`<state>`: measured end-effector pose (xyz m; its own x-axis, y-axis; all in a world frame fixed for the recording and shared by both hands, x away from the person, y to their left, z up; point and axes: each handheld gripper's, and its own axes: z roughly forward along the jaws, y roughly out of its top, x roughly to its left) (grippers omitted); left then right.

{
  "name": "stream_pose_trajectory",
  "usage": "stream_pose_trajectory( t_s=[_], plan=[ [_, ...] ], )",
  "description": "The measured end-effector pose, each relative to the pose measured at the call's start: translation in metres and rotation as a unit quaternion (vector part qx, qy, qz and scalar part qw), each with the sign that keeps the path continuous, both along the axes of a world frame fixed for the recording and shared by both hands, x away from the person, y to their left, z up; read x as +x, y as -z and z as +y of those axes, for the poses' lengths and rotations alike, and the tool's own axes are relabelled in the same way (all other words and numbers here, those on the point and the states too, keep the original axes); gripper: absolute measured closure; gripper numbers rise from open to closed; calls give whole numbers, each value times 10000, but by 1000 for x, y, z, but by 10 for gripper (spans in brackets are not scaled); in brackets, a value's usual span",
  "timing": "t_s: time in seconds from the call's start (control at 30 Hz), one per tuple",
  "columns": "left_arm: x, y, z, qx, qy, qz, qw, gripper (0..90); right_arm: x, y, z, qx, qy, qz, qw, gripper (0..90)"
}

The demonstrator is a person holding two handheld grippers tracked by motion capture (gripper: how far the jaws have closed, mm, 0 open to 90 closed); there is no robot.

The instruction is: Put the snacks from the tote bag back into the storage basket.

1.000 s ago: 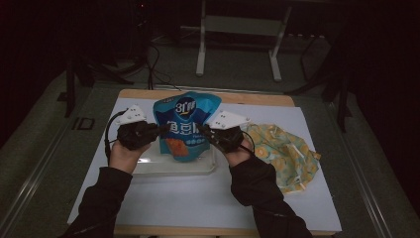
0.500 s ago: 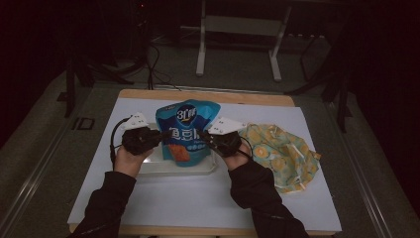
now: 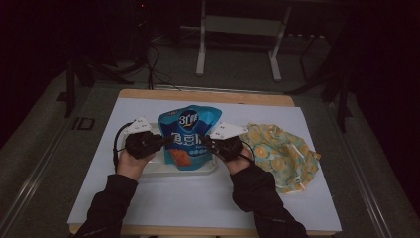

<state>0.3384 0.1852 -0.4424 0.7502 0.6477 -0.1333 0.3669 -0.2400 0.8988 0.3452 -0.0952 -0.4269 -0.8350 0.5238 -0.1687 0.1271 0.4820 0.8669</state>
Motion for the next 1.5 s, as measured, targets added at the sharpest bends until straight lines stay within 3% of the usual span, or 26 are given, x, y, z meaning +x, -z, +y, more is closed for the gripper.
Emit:
stream_pose_trajectory(
  t_s=[0.1,0.43,0.5,0.63,0.77,1.07,1.1,1.2,1.3,1.37,1.5],
  plan=[
    [-3,2,0,-31,-11,-77,10000,883,0,1,-1,66,-17,34,10000,897],
    [-6,3,3,-101,11,-44,9999,843,-1,2,-3,114,-32,110,9999,881],
    [-7,3,4,-124,-102,-96,9998,807,0,1,-4,230,-41,203,9995,825],
    [-9,1,4,-64,-274,-133,9995,627,0,-2,-6,337,-75,311,9989,725],
    [-8,0,4,-55,-153,37,9999,573,2,-4,-6,350,-60,403,9986,651],
    [-9,2,8,-90,-191,199,9996,424,3,-4,-10,325,-12,515,9981,533],
    [-10,4,11,-135,-147,252,9995,358,4,-4,-12,298,-39,594,9978,428],
    [-12,5,15,-322,165,346,9987,167,2,-4,-14,283,-50,608,9977,334],
    [-15,7,15,-363,25,369,9987,163,1,-5,-17,408,-47,660,9970,218],
    [-17,8,14,-303,-68,362,9989,149,0,-6,-18,368,-131,701,9968,141],
    [-23,10,13,-338,-62,371,9987,150,-4,-6,-21,237,-180,612,9977,126]
  ],
)
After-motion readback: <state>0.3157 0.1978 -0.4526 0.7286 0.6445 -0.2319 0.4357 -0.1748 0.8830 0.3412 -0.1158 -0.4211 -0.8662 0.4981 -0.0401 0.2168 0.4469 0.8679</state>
